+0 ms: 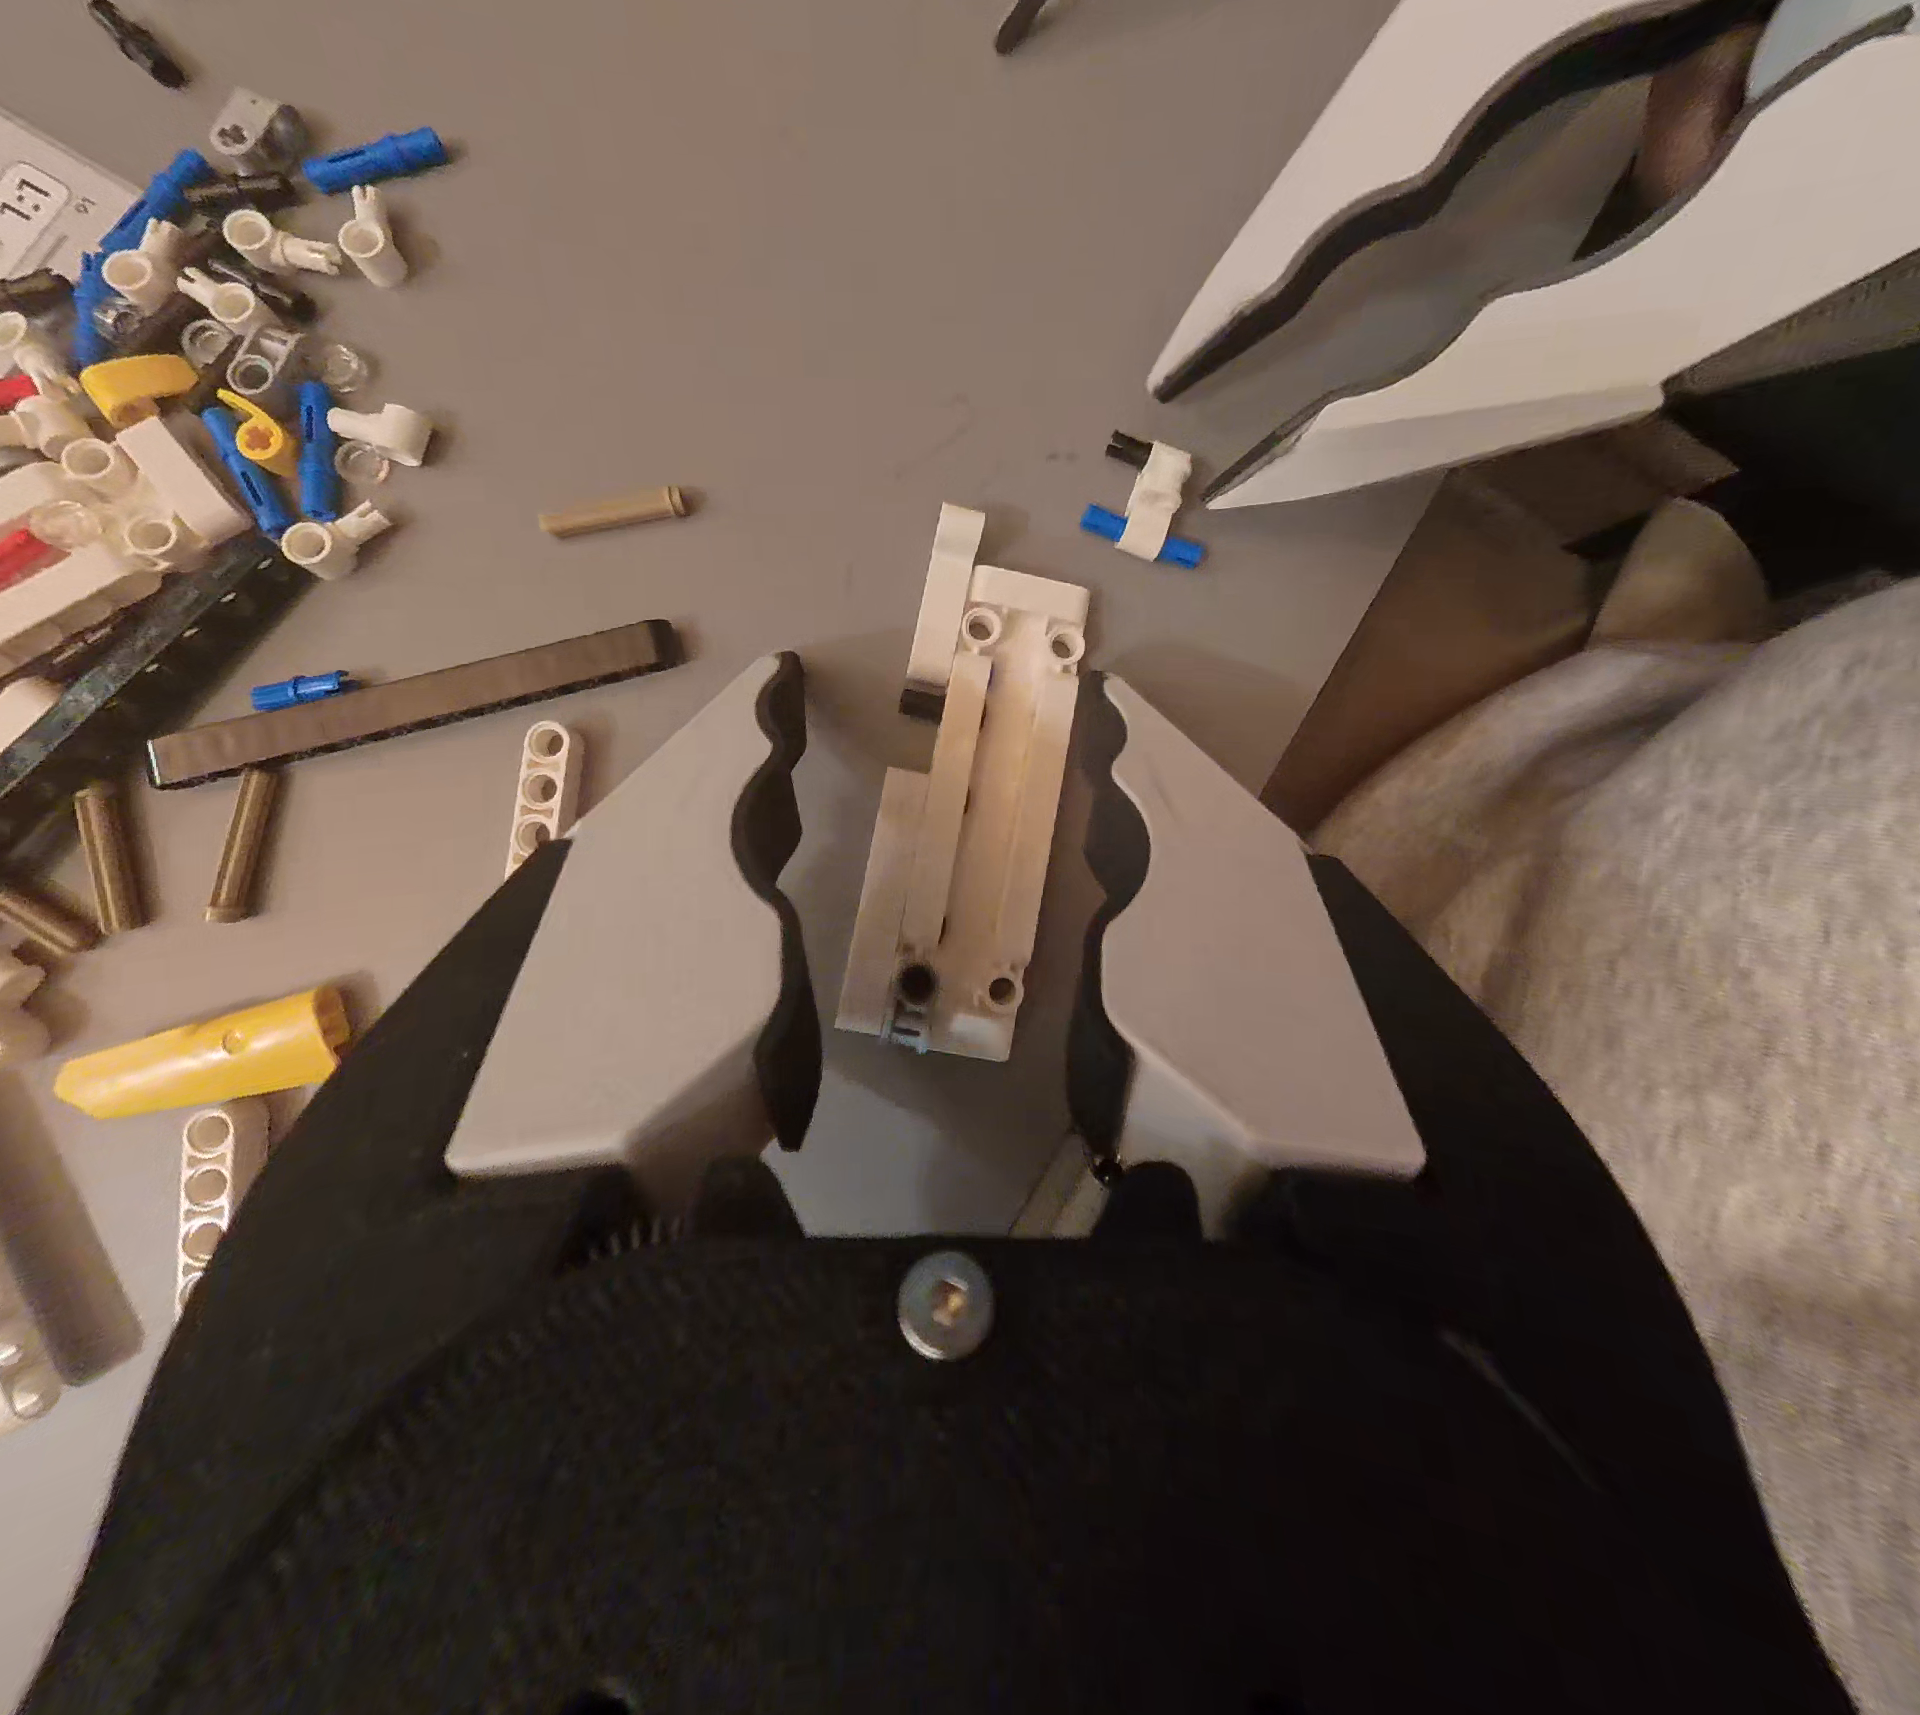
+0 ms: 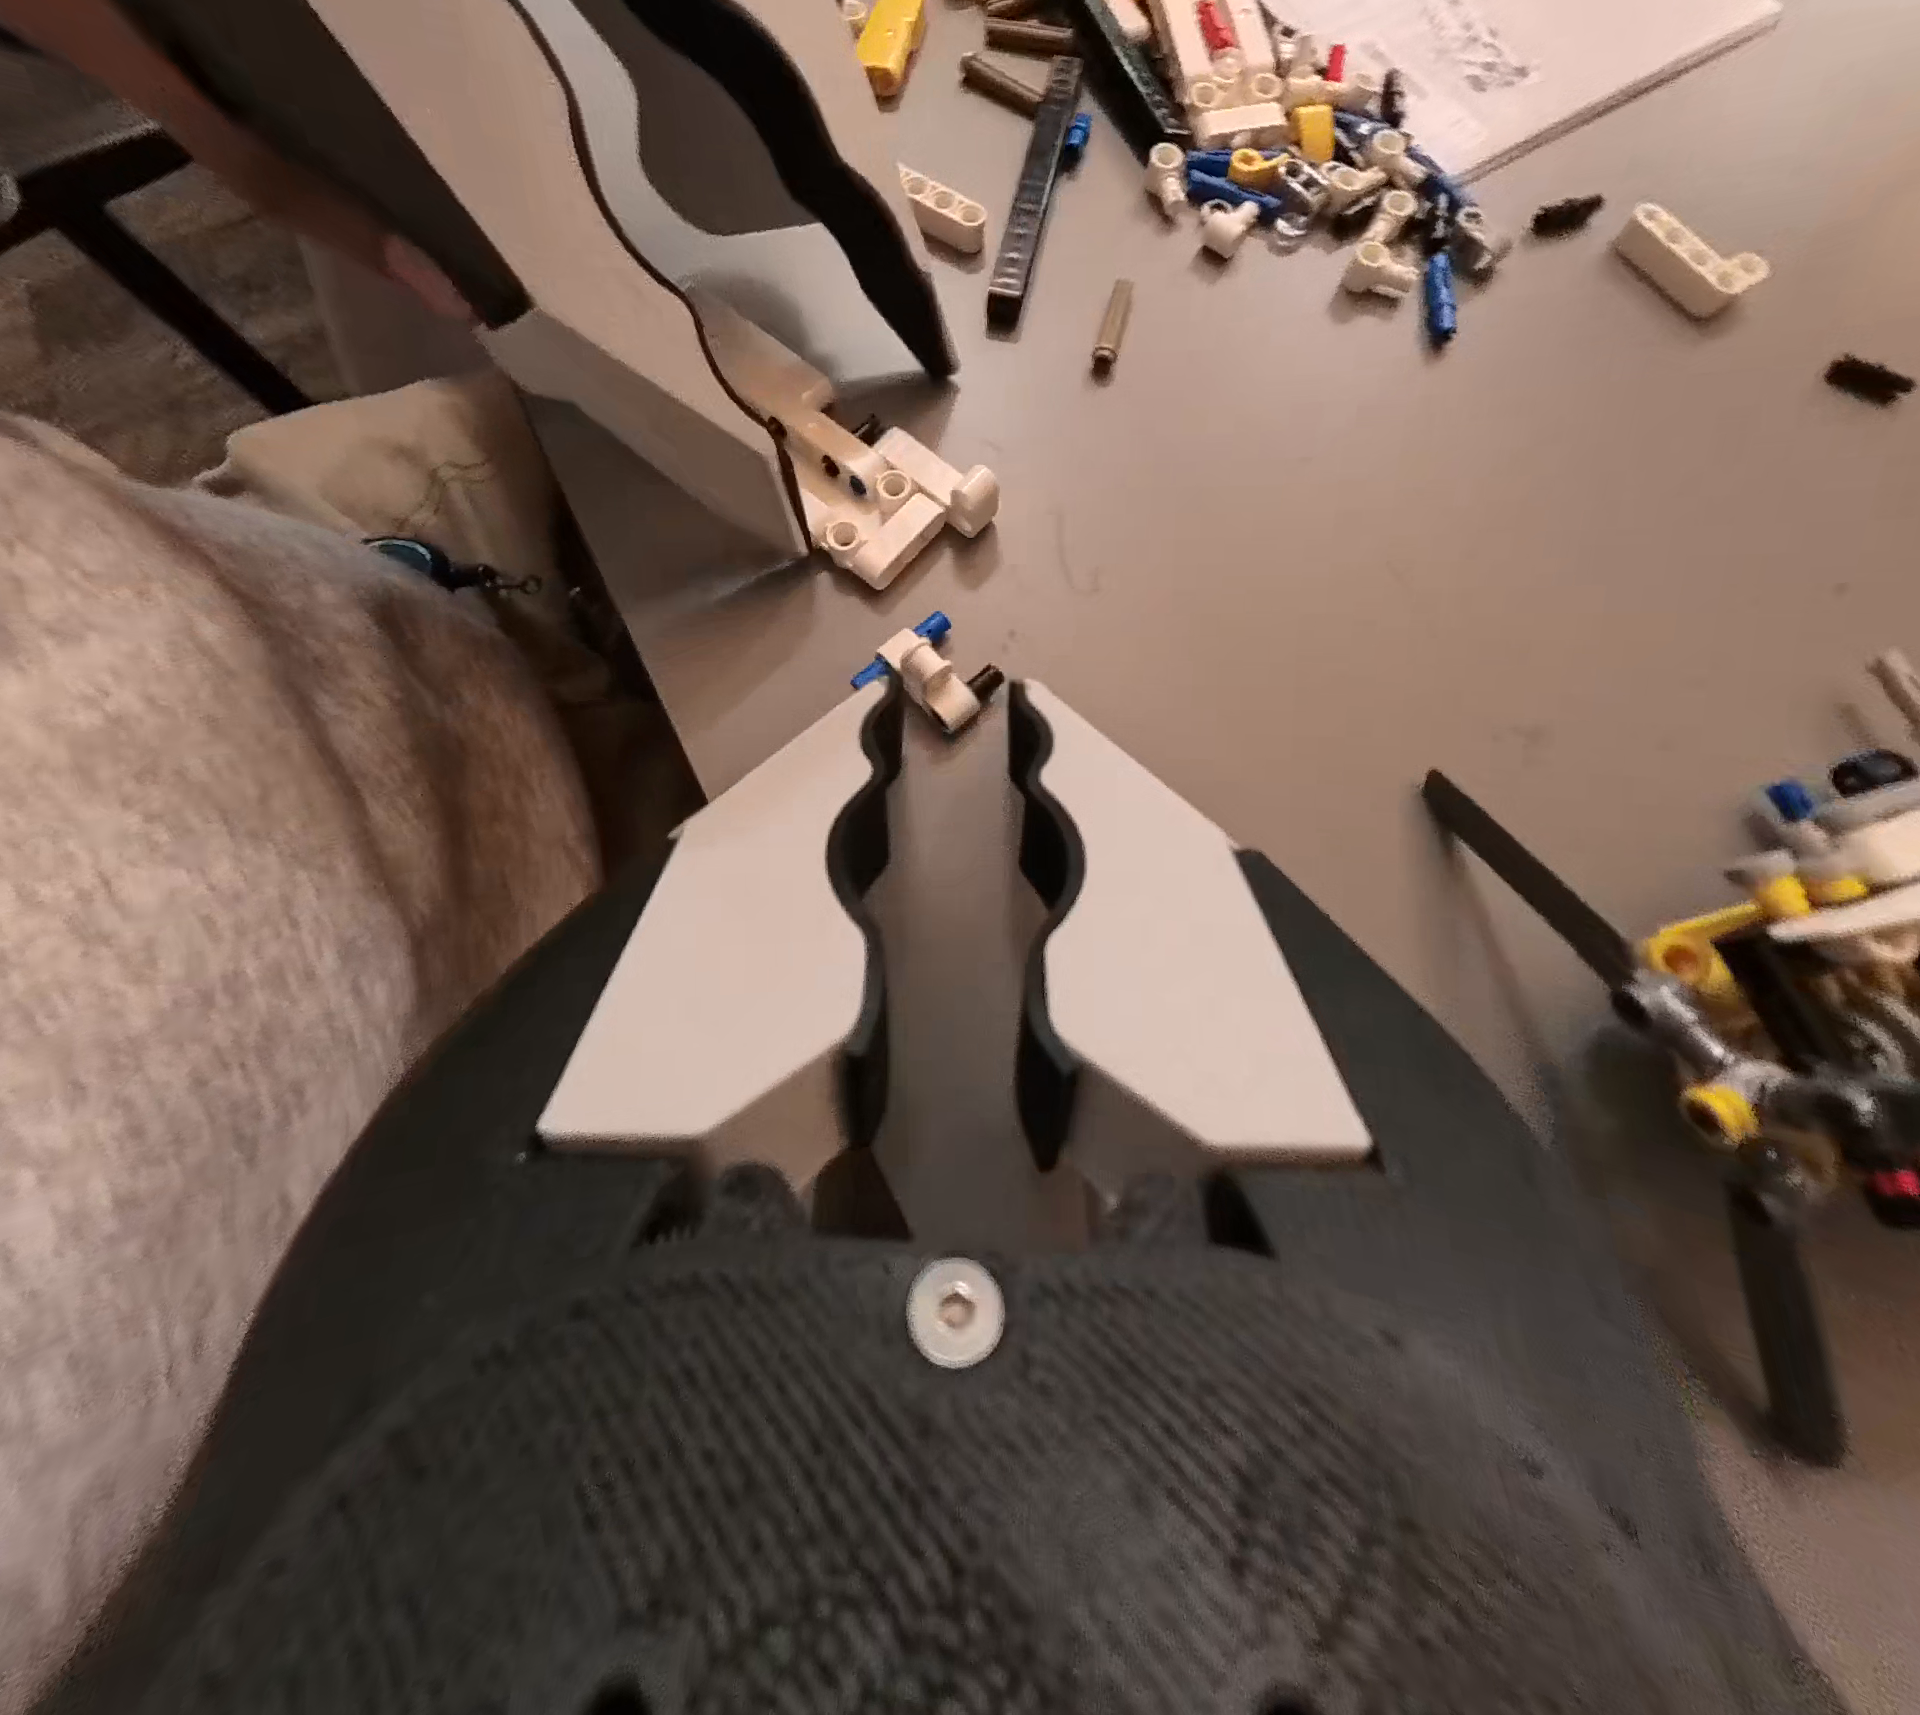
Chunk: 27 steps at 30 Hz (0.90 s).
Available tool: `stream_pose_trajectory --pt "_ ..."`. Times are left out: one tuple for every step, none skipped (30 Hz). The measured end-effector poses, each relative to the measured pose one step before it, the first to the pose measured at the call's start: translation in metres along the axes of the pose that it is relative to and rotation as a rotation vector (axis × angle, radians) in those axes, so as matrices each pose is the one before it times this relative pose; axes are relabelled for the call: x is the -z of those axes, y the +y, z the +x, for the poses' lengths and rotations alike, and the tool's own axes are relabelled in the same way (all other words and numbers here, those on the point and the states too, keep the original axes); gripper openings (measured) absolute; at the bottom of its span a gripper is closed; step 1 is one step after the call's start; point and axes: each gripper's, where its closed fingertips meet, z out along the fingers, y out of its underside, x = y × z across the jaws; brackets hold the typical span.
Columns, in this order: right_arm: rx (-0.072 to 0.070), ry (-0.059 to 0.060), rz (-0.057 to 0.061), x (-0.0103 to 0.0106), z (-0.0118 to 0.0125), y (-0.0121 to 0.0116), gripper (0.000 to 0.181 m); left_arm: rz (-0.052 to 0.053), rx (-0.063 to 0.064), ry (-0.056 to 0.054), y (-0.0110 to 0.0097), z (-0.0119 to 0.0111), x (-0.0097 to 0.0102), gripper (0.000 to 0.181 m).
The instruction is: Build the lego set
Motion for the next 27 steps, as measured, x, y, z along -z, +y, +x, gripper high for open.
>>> stream_pose_trajectory --pt "-0.0151 0.0188 0.0052 0.00040 -0.00094 0.00052 0.018 -0.0030 0.0000 0.0014 -0.00009 0.00010 0.00007 0.052" --pt "-0.0163 0.0148 0.0096 0.00053 -0.00140 -0.00028 0.016 -0.0018 -0.0012 -0.0003 0.00009 -0.00043 0.00004 0.051" --pt "-0.0173 0.0052 0.0162 0.00038 -0.00249 -0.00136 0.012 -0.0005 -0.0029 0.0013 -0.00009 -0.00013 -0.00008 0.050" --pt "-0.0186 0.0002 0.0195 0.00015 -0.00278 -0.00198 0.005 0.0001 -0.0047 0.0067 -0.00010 0.00060 -0.00007 0.045" --pt "-0.0173 0.0007 0.0186 -0.00032 -0.00189 -0.00190 0.001 -0.0014 -0.0100 0.0026 0.00011 0.00003 -0.00015 0.039" --pt "-0.0127 0.0002 0.0108 -0.00093 -0.00113 -0.00090 0.001 -0.0049 -0.0199 -0.0040 0.00051 -0.00091 -0.00005 0.035" --pt "-0.0088 0.0015 -0.0023 -0.00147 0.00003 0.00088 0.001 -0.0058 -0.0229 -0.0006 0.00056 -0.00033 0.00020 0.033" --pt "-0.0059 0.0011 -0.0122 -0.00173 0.00082 0.00214 0.002 -0.0038 -0.0169 0.0067 0.00005 0.00058 0.00058 0.032" --pt "-0.0053 0.0002 -0.0126 -0.00152 0.00104 0.00191 0.006 -0.0068 -0.0135 0.0067 0.00044 0.00046 0.00055 0.032" --pt "-0.0052 -0.0013 -0.0053 -0.00084 0.00090 0.00074 0.008 -0.0053 -0.0131 0.0061 0.00022 0.00020 0.00033 0.032" --pt "-0.0041 -0.0040 0.0018 -0.00028 0.00031 -0.00059 0.009 -0.0022 -0.0122 0.0083 -0.00010 0.00049 0.00033 0.032" --pt "-0.0031 -0.0020 0.0039 -0.00007 0.00047 -0.00111 0.010 -0.0012 -0.0091 0.0105 -0.00018 0.00092 0.00019 0.032" --pt "-0.0016 0.0020 0.0028 -0.00003 0.00086 -0.00108 0.011 -0.0010 -0.0082 0.0095 -0.00028 0.00071 0.00013 0.031" --pt "0.0006 0.0049 0.0019 0.00002 0.00122 -0.00107 0.011 -0.0003 -0.0120 0.0094 -0.00035 0.00095 0.00006 0.031" --pt "0.0029 0.0071 0.0024 0.00043 0.00124 -0.00128 0.012 -0.0003 -0.0134 0.0069 -0.00045 0.00080 0.00008 0.031" --pt "0.0053 0.0072 0.0031 0.00077 0.00100 -0.00143 0.012 -0.0033 -0.0138 0.0057 -0.00001 0.00053 -0.00007 0.031" --pt "0.0077 0.0069 0.0031 0.00124 0.00068 -0.00144 0.012 -0.0058 -0.0155 0.0056 0.00031 0.00061 -0.00030 0.031" --pt "0.0099 0.0084 0.0015 0.00115 0.00098 -0.00100 0.012 -0.0060 -0.0195 0.0107 0.00064 0.00144 -0.00057 0.031" --pt "0.0136 0.0083 -0.0006 0.00111 0.00096 -0.00060 0.012 -0.0065 -0.0225 0.0144 0.00082 0.00216 -0.00060 0.032" --pt "0.0202 0.0042 0.0000 0.00098 0.00065 -0.00052 0.012 0.0014 -0.0194 0.0083 -0.00051 0.00095 -0.00028 0.031" --pt "0.0257 0.0066 -0.0003 0.00076 0.00142 -0.00033 0.012 -0.0021 -0.0151 0.0072 -0.00021 0.00040 -0.00013 0.032" --pt "0.0314 0.0047 -0.0040 0.00024 0.00173 0.00045 0.012 -0.0021 -0.0100 0.0095 -0.00021 0.00030 -0.00021 0.032" --pt "0.0370 -0.0083 -0.0083 -0.00030 0.00055 0.00106 0.013 -0.0032 -0.0101 0.0111 -0.00002 0.00028 -0.00022 0.032" --pt "0.0362 -0.0119 -0.0148 -0.00104 0.00054 0.00197 0.014 -0.0034 -0.0084 0.0110 0.00000 0.00006 -0.00018 0.032" --pt "0.0313 -0.0155 -0.0210 -0.00118 0.00067 0.00285 0.016 -0.0058 -0.0071 0.0106 0.00023 0.00010 -0.00021 0.032" --pt "0.0226 -0.0239 -0.0191 -0.00150 -0.00013 0.00228 0.018 -0.0038 -0.0073 0.0095 -0.00018 0.00007 -0.00007 0.032" --pt "0.0127 -0.0241 -0.0108 -0.00121 0.00027 0.00092 0.020 -0.0033 -0.0099 0.0073 -0.00003 0.00018 -0.00011 0.032"
